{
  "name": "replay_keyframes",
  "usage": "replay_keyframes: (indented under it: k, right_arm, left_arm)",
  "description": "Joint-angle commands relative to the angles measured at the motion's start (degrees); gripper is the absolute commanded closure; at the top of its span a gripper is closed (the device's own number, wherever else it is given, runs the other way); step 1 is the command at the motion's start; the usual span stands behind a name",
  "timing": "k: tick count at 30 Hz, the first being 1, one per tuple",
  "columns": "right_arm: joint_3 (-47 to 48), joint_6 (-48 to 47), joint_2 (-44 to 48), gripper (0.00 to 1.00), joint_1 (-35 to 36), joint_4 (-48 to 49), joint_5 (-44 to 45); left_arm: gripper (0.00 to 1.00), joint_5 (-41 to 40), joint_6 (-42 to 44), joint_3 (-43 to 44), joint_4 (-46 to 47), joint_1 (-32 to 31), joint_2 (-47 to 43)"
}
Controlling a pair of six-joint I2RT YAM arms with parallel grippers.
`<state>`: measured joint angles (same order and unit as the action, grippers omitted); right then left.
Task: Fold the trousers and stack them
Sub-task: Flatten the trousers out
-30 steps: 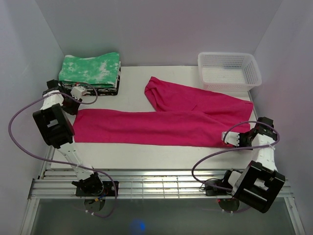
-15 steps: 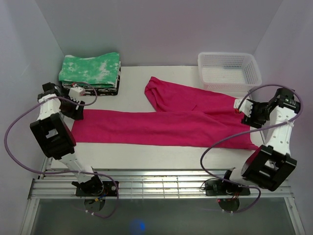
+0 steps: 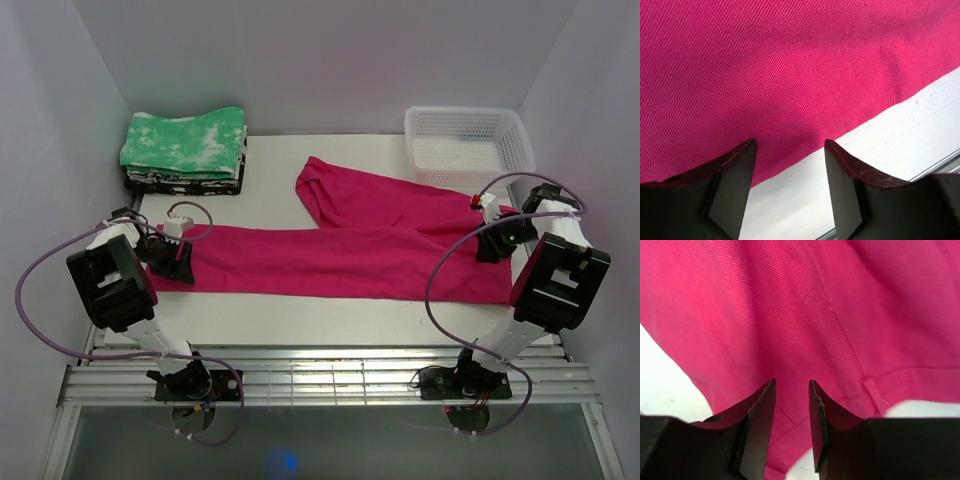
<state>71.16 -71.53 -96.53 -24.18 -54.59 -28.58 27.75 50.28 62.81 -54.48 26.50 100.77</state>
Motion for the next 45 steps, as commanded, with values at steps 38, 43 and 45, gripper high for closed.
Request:
replay_keyframes:
  k: [38,43,45]
  right_arm:
    - [11.72,25.11,-1.98,0.38,8.8,9.58,-1.48]
    - [11.99,30.39,-5.24,0.43,8.8,10.46,1.06]
    - [10.15,34.34,-5.68,0.46,8.89,12.56,2.12]
  left_arm:
    - [0.15,14.36,-32.25,25.07,19.04,-29.46,-1.29]
    - [0.23,-0.48,-29.45,51.62,13.02,-48.63,19.65]
    - [0.24,-4.7,-32.08,62.56,10.2,-52.5,27.42]
